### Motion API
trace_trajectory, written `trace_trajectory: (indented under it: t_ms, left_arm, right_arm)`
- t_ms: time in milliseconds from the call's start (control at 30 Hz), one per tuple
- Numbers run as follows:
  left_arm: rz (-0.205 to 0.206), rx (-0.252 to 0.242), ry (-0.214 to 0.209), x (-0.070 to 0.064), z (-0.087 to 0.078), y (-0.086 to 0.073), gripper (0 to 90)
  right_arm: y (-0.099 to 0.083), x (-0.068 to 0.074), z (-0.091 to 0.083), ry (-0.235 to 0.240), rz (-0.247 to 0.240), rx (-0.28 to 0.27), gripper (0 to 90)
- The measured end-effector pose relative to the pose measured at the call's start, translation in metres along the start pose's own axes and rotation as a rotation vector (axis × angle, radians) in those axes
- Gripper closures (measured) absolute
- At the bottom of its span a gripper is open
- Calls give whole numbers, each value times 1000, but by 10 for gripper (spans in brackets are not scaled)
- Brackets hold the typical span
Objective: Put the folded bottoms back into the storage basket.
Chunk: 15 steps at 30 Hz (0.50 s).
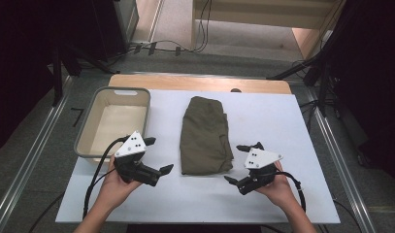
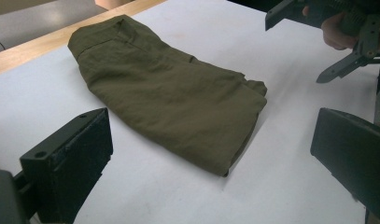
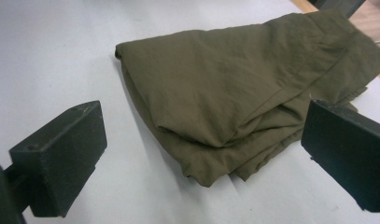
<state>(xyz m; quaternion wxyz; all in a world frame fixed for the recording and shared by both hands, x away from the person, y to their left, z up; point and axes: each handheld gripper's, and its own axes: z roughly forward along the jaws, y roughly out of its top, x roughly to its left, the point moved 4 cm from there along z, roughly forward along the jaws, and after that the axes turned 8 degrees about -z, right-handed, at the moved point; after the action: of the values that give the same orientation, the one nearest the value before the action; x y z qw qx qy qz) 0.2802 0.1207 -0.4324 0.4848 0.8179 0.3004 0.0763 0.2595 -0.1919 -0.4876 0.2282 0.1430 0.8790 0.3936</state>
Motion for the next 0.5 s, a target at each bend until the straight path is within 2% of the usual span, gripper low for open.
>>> trace_trajectory:
  t_ms: [300, 367, 500]
  left_arm:
    - [-2, 1, -4, 1, 1, 0, 0]
    - [-2, 1, -6, 1, 1, 0, 0]
    - [-2, 3, -7, 1, 1, 0, 0]
  right_arm:
    - [-3, 5, 19, 32, -28, 44, 4]
    - [-4, 6, 22, 41, -45, 40, 46]
    - [-5, 7, 28, 51, -69, 43, 63]
